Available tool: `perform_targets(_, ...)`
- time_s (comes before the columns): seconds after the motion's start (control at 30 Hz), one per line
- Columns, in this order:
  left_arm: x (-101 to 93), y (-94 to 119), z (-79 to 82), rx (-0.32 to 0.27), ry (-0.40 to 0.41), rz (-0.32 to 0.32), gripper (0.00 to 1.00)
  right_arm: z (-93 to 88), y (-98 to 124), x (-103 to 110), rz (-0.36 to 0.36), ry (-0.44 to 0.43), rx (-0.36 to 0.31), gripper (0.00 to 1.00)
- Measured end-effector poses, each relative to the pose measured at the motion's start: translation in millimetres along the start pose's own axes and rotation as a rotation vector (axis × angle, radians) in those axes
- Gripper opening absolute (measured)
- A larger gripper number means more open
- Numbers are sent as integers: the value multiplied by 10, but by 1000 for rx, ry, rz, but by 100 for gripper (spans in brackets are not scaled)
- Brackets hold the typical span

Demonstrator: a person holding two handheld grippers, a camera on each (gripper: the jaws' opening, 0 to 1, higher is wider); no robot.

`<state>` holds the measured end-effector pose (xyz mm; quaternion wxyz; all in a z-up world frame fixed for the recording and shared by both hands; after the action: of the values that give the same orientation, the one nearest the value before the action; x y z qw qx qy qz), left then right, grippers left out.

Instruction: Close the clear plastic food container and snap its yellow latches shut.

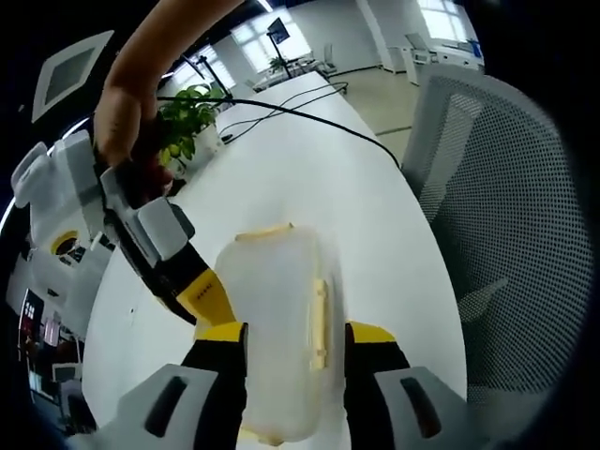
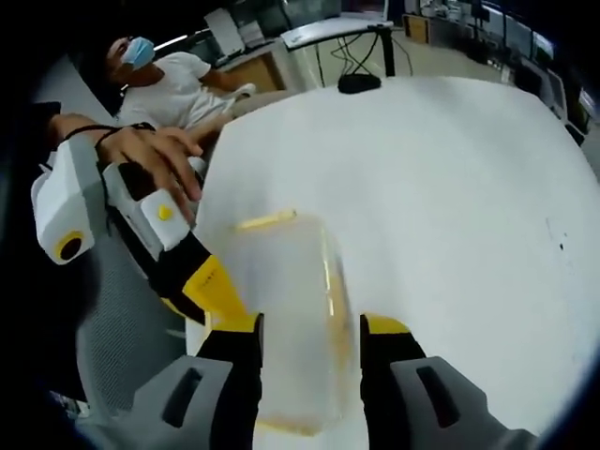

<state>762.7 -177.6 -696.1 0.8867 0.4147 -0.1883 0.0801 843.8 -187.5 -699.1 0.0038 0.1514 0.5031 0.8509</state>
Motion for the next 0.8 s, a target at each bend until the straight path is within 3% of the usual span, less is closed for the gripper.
perform_targets(0.4,7,177,-9,-30,126,14,39,-120,224,-30,-87,26,-41,41)
perform_targets(0.8,123,355,-176,-46,314,54,48,-282,388,89,-177,55,-89,50)
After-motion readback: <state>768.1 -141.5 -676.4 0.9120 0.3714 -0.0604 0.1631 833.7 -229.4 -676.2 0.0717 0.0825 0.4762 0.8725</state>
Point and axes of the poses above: the point that each gripper's makers call its tool centre point, and the gripper's own axes: y roughly backward along the fingers, x roughly to its left, z roughly out of its top, the point moved 2 cm from there along y, roughly backward along the fingers, and after that the axes turned 1 degree about -z, right-handed, at the moved point
